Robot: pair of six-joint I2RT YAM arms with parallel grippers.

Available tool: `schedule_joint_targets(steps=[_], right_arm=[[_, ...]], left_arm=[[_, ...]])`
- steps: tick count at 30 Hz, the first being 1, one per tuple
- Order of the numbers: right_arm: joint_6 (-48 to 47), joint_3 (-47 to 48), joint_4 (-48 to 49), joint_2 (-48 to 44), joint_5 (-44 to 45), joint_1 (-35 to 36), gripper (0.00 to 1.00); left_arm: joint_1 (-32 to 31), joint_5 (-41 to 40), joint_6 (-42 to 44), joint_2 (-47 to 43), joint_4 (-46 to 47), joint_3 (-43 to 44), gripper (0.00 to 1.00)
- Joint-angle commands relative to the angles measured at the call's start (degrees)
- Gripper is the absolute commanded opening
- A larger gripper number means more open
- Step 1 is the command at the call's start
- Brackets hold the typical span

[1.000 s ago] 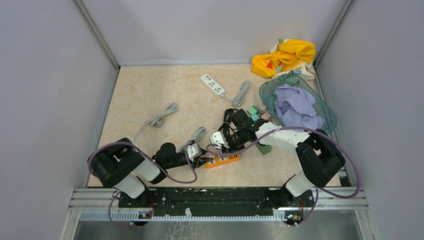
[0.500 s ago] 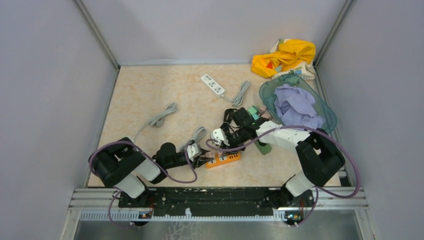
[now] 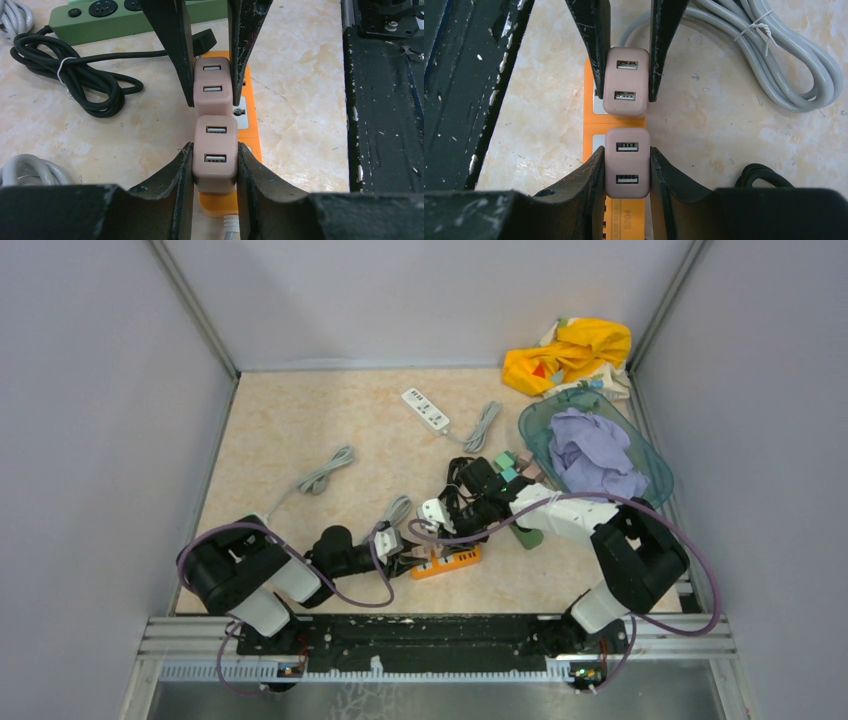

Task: Pull the plug off the socket
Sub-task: Remove the plug from the socket.

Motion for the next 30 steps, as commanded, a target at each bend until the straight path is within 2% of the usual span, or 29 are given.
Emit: schedule_joint_targets(steps=[1, 6, 9, 12, 14, 17, 24, 30], right_arm=[[5.7, 2.8, 5.4, 0.2, -1.9, 0.7, 0.00], [2.2, 2.2, 4.2, -0.9, -0.2, -2.9, 0.00], [-3.8, 2.1, -0.1, -1.5, 0.8, -3.6, 0.00], [-11.0, 2.6, -6.0, -1.5, -2.3, -3.6, 0.00], [-12.3, 2.5, -7.3, -1.5, -5.1, -3.5, 0.00], [-10.0, 2.2, -5.7, -1.4, -6.8, -2.2, 0.00], [4.2, 2.3, 4.8, -1.0, -4.7, 0.7, 0.00], [4.1, 1.9, 5.7, -1.7, -0.5, -2.1, 0.00]], left_arm=[[0.2, 0.5, 0.0, 0.4, -4.3, -0.4, 0.01], [0.2, 0.7, -0.1, 0.6, -4.3, -0.2, 0.01], [0.2, 0.5, -0.1, 0.6, -4.4, -0.3, 0.01], [0.2, 0.5, -0.1, 0.5, -4.6, -0.2, 0.01], [0.2, 0.5, -0.1, 0.4, -4.7, -0.2, 0.01], [0.2, 0.6, -0.1, 0.4, -4.8, -0.1, 0.01], [0.2, 0.7, -0.3, 0.2, -5.5, 0.3, 0.01], [0.2, 0.7, -0.5, 0.1, -6.3, 0.2, 0.01]])
